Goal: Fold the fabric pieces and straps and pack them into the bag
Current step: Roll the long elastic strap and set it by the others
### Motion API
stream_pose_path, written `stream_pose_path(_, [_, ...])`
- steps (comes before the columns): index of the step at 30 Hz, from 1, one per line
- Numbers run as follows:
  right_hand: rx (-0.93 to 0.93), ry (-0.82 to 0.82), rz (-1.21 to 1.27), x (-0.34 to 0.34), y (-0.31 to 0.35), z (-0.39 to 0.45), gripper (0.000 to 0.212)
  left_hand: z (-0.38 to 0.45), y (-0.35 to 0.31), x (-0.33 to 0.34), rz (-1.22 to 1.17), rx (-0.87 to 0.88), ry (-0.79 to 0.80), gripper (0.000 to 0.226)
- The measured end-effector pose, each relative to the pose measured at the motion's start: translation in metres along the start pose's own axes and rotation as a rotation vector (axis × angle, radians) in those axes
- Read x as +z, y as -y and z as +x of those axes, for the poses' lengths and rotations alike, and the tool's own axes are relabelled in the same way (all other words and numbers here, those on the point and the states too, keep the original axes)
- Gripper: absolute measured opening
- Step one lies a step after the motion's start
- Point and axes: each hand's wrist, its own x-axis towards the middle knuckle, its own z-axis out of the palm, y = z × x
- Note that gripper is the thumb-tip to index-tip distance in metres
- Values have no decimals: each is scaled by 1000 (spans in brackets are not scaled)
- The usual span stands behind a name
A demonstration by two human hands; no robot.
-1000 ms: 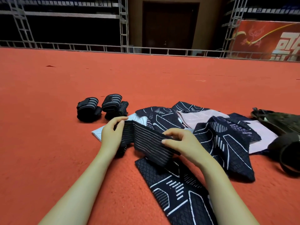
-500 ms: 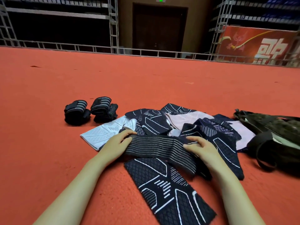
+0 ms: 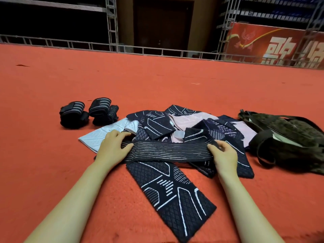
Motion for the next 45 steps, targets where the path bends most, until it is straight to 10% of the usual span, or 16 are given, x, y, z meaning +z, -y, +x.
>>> stream_pose_path(5, [-185,-17,-102,9,9,-13,8,-9,-40,1,-46,206,-200,33])
stream_pose_path(13, [-188,433,-129,50,12,-37,11,-16,-80,38,-87,340,113,54])
stream_pose_path(20, [-557,350,-549,50,1,-32,19,-17,-87,37,-123,251,106,28])
stream_pose_path(27, [-327,256,-544,46,1,-26,48,-10,-111,37,-141,-57,127,28])
stream_pose_path(32, [-288,309,-481,40,6,-31,52,-18,-115,41,-10,56,64,36])
stream_pose_path(45, [-164,351,141,48,13,-31,49,-24,-128,31,-596,94,19,24])
